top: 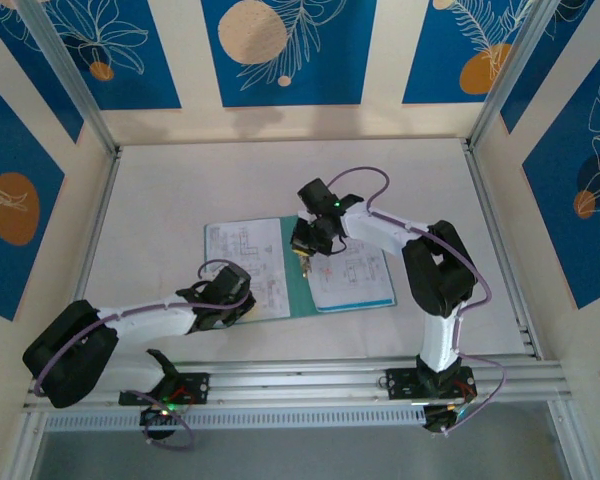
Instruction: Put the files into the folder
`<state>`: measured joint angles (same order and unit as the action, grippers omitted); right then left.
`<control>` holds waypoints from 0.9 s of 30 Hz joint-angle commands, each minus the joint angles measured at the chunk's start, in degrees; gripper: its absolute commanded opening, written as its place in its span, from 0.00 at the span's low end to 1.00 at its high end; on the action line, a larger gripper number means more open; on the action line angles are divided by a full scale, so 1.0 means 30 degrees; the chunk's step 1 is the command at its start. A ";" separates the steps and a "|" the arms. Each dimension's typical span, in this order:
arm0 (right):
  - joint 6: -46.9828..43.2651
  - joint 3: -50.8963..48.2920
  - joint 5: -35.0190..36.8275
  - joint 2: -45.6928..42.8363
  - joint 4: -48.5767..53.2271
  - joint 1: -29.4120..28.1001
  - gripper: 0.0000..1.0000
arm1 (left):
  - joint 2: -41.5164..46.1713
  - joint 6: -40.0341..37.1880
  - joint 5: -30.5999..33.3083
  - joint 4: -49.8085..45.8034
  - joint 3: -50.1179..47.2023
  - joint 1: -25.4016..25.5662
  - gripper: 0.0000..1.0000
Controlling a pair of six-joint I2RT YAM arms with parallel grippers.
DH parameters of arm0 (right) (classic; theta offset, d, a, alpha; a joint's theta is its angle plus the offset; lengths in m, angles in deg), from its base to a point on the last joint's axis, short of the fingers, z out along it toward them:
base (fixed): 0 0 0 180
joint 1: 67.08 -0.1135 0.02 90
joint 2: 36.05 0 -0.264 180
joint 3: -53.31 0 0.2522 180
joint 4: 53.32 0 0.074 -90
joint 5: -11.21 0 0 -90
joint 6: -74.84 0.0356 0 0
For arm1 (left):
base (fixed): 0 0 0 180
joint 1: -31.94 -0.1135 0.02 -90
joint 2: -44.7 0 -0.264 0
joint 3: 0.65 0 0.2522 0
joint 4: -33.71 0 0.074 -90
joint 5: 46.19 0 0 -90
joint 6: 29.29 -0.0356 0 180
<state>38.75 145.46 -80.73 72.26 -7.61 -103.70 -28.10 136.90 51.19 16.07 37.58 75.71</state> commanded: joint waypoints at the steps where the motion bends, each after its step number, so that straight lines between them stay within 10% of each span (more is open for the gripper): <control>1: 0.0119 -0.0289 -0.0350 -0.0438 0.0574 -0.0289 0.00 | -0.0073 0.0355 0.0529 -0.1090 -0.0598 0.0089 0.08; 17: 0.1118 -0.2502 0.1414 -0.3493 0.0744 -0.0332 0.00 | -0.0595 0.1561 0.1037 0.0021 -0.0862 0.0839 0.08; 27: 0.6750 -0.8284 0.1146 -0.8030 -0.4149 0.0218 0.28 | -0.2287 0.3265 0.2170 0.1820 -0.0632 0.2624 0.07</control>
<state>50.96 125.37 -75.98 50.82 -13.54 -103.88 -32.18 143.89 57.05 24.40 36.88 82.00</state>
